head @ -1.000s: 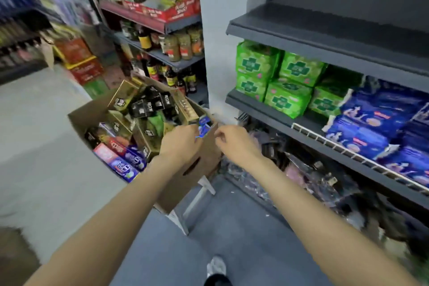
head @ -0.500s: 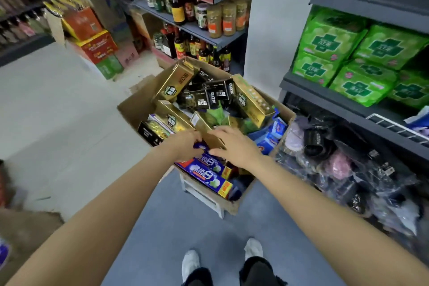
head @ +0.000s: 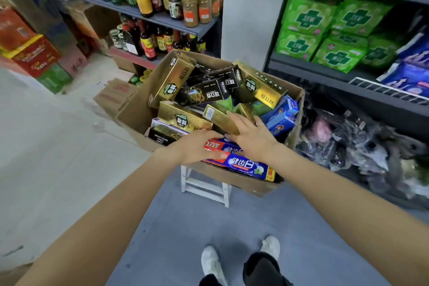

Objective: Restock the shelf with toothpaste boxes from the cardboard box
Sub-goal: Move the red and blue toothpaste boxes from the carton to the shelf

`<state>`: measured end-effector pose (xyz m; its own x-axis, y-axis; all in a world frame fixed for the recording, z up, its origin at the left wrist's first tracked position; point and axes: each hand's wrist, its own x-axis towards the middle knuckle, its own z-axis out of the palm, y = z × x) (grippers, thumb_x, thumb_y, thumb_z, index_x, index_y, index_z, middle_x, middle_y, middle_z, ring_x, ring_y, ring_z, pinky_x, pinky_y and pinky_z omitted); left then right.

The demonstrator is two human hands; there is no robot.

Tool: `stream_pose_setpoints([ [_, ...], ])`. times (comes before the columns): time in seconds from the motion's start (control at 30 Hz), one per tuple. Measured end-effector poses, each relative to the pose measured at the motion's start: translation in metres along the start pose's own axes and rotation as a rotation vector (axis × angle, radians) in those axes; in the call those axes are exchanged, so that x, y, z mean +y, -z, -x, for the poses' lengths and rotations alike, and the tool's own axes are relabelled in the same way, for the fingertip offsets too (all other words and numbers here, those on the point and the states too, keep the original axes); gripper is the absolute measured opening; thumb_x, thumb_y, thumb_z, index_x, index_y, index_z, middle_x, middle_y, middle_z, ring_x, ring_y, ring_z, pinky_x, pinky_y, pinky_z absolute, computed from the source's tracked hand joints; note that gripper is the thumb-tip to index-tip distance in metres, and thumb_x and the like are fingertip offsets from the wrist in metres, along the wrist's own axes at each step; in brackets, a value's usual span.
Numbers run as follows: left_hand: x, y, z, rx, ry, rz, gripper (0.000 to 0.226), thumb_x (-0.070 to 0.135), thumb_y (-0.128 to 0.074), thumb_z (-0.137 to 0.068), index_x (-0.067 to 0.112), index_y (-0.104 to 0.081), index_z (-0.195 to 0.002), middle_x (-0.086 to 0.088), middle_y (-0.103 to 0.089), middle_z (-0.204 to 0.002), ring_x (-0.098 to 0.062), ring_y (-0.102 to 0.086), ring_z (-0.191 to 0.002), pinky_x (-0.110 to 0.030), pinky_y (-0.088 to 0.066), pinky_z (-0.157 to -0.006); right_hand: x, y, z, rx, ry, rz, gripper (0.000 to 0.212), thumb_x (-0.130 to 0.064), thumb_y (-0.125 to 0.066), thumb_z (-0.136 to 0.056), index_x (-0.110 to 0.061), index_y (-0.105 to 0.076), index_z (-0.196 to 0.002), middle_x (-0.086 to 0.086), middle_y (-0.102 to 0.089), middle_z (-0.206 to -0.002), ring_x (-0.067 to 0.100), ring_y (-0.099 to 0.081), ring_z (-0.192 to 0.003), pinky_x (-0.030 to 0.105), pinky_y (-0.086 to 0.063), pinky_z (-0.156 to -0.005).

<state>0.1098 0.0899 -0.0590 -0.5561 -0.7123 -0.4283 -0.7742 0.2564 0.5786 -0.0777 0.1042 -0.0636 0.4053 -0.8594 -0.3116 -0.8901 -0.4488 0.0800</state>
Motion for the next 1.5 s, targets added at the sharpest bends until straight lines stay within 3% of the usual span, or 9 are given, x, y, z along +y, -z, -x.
stream_pose_setpoints([
  [0.17, -0.009, -0.001, 0.007, -0.028, -0.129, -0.278, 0.067, 0.051, -0.069, -0.077, 0.026, -0.046, -0.135, -0.001, -0.030, -0.153, -0.022, -0.022, -0.142, -0.036, -0.018, -0.115, -0.014, 0.009, -0.019, -0.160, -0.063, 0.077, 0.030, -0.012, -0.063, -0.083, -0.013, -0.061, -0.112, 0.020, 0.019, -0.154, 0.034, 0.019, -0.143, 0.064, 0.001, -0.111],
  [0.4, -0.018, 0.018, 0.016, 0.060, -0.190, 0.028, 0.047, 0.034, -0.073, -0.079, 0.017, -0.057, -0.121, 0.002, -0.054, -0.126, -0.010, -0.051, -0.112, -0.021, -0.042, -0.088, 0.006, 0.024, -0.011, -0.094, -0.141, -0.247, 0.039, -0.025, -0.068, -0.079, -0.015, -0.058, -0.115, 0.015, -0.008, -0.152, 0.035, -0.005, -0.142, 0.049, -0.001, -0.116],
  [0.53, -0.027, 0.038, 0.021, 0.136, -0.184, 0.039, 0.047, 0.033, -0.073, -0.079, 0.017, -0.057, -0.120, 0.003, -0.057, -0.122, -0.010, -0.053, -0.109, -0.025, -0.043, -0.091, 0.031, 0.024, 0.010, -0.052, -0.242, -0.475, 0.048, -0.030, -0.074, -0.075, -0.017, -0.057, -0.118, 0.012, -0.017, -0.150, 0.031, -0.018, -0.140, 0.042, -0.016, -0.117],
  [0.63, -0.030, 0.040, 0.024, 0.207, -0.152, 0.101, 0.047, 0.030, -0.073, -0.079, 0.016, -0.056, -0.120, 0.002, -0.060, -0.118, -0.008, -0.055, -0.105, -0.021, -0.043, -0.088, 0.044, 0.019, 0.025, 0.046, -0.329, -0.725, 0.046, -0.031, -0.076, -0.076, -0.013, -0.054, -0.112, 0.008, -0.037, -0.134, 0.025, -0.037, -0.130, 0.031, -0.039, -0.099],
  [0.73, -0.025, 0.040, 0.022, 0.219, -0.120, 0.207, 0.044, 0.031, -0.072, -0.079, 0.017, -0.057, -0.118, 0.004, -0.062, -0.113, -0.008, -0.058, -0.103, -0.016, -0.046, -0.080, 0.052, 0.021, 0.041, 0.246, -0.504, -1.026, 0.045, -0.027, -0.076, -0.077, -0.013, -0.045, -0.108, -0.002, -0.053, -0.103, 0.014, -0.057, -0.087, 0.020, -0.042, -0.063],
  [0.97, 0.025, 0.039, -0.006, 0.447, -0.012, 0.575, 0.020, 0.040, -0.065, -0.085, 0.022, -0.061, -0.091, -0.001, -0.066, -0.090, -0.018, -0.065, -0.079, -0.032, -0.051, -0.074, 0.071, 0.033, 0.063, 0.575, -0.741, -1.603, 0.040, -0.017, -0.071, -0.082, -0.009, -0.036, -0.100, 0.016, -0.062, -0.102, 0.024, -0.069, -0.069, 0.045, -0.056, -0.070],
  [1.17, 0.110, 0.035, -0.041, 0.479, 0.032, 0.864, 0.020, 0.040, -0.057, -0.091, 0.021, -0.061, -0.086, -0.009, -0.071, -0.088, -0.023, -0.070, -0.075, -0.033, -0.056, -0.065, 0.091, 0.042, 0.085, 0.639, -0.709, -1.951, 0.034, -0.029, -0.063, -0.087, -0.008, -0.043, -0.106, 0.010, -0.064, -0.081, 0.018, -0.062, -0.058, 0.033, -0.054, -0.054],
  [1.3, 0.188, 0.024, -0.074, 0.432, -0.042, 0.836, 0.019, 0.035, -0.059, -0.091, 0.019, -0.063, -0.081, -0.011, -0.065, -0.090, -0.025, -0.060, -0.081, -0.035, -0.050, -0.073, 0.131, 0.040, 0.107, 0.720, -0.613, -2.247, 0.035, -0.044, -0.046, -0.094, -0.011, -0.053, -0.084, 0.005, -0.058, -0.059, 0.013, -0.055, -0.042, 0.022, -0.046, -0.040],
  [1.5, 0.313, -0.012, -0.133, 0.227, -0.096, 0.918, 0.010, 0.021, -0.057, -0.093, 0.015, -0.057, -0.101, -0.008, -0.068, -0.097, -0.014, -0.064, -0.074, -0.029, -0.054, -0.067, 0.233, 0.039, 0.172, 0.844, -0.667, -2.042, 0.040, -0.044, -0.049, -0.094, -0.010, -0.059, -0.113, 0.009, -0.074, -0.095, 0.023, -0.072, -0.080, 0.041, -0.057, -0.079],
])
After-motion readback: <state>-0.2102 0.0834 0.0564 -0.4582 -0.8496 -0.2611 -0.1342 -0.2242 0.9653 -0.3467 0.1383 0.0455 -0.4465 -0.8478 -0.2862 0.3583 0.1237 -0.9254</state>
